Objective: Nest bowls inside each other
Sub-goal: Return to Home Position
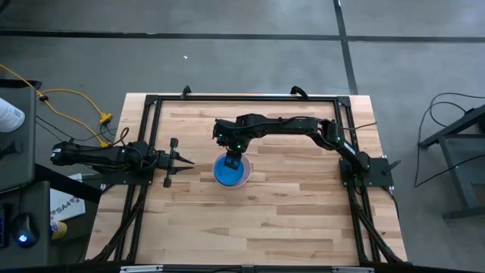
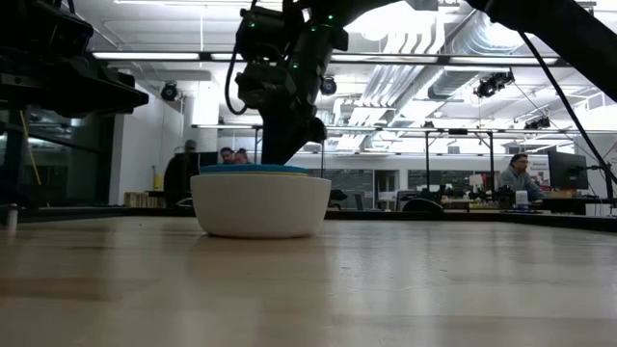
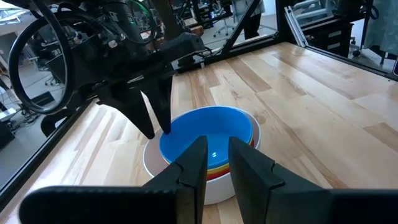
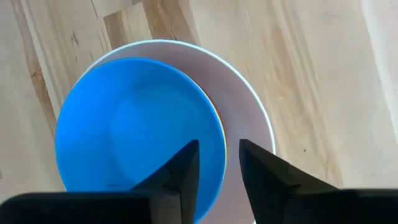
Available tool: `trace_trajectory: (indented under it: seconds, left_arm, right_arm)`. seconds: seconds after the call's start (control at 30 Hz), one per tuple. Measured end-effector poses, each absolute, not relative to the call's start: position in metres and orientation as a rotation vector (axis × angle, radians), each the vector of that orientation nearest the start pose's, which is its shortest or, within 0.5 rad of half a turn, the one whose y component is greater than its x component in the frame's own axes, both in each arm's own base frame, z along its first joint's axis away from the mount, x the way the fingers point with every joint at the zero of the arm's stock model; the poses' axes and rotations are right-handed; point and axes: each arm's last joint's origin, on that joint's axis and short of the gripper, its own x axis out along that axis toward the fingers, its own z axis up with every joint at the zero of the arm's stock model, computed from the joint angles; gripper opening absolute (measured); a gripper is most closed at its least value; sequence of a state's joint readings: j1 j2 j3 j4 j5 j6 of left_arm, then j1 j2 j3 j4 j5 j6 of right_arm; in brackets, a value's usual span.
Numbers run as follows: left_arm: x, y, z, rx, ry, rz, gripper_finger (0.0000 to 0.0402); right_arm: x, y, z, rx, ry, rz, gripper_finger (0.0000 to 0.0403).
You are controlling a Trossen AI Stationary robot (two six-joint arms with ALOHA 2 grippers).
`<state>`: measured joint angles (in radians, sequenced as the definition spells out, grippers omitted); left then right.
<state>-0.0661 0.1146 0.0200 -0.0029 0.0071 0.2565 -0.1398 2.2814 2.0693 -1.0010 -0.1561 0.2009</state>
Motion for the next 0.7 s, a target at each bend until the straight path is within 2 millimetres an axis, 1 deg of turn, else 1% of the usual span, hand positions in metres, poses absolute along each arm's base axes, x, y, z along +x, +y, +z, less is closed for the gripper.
trace_trajectory:
  seconds: [0.1,0.3,0.5,0.7]
  left_arm:
    - [0.103,-0.007,0.161,0.259,0.088,-0.085,0.0065]
    - [0.103,-0.007,0.161,0.259,0.088,-0.085,0.0065]
    - [0.103,-0.007,0.161,0.259,0.088,-0.085,0.0065]
    - [0.103,-0.007,0.161,0.259,0.088,-0.085,0.0065]
  right_arm:
    - [0.474,-0.062,0.223,0.329,1.189,-0.097,0.0111]
    - [0.471,-0.061,0.238,0.236,1.149,-0.168,0.0111]
    - [0.467,-0.058,0.241,0.222,1.169,-0.178,0.011]
    - [0.462,-0.052,0.252,0.191,1.169,-0.208,0.011]
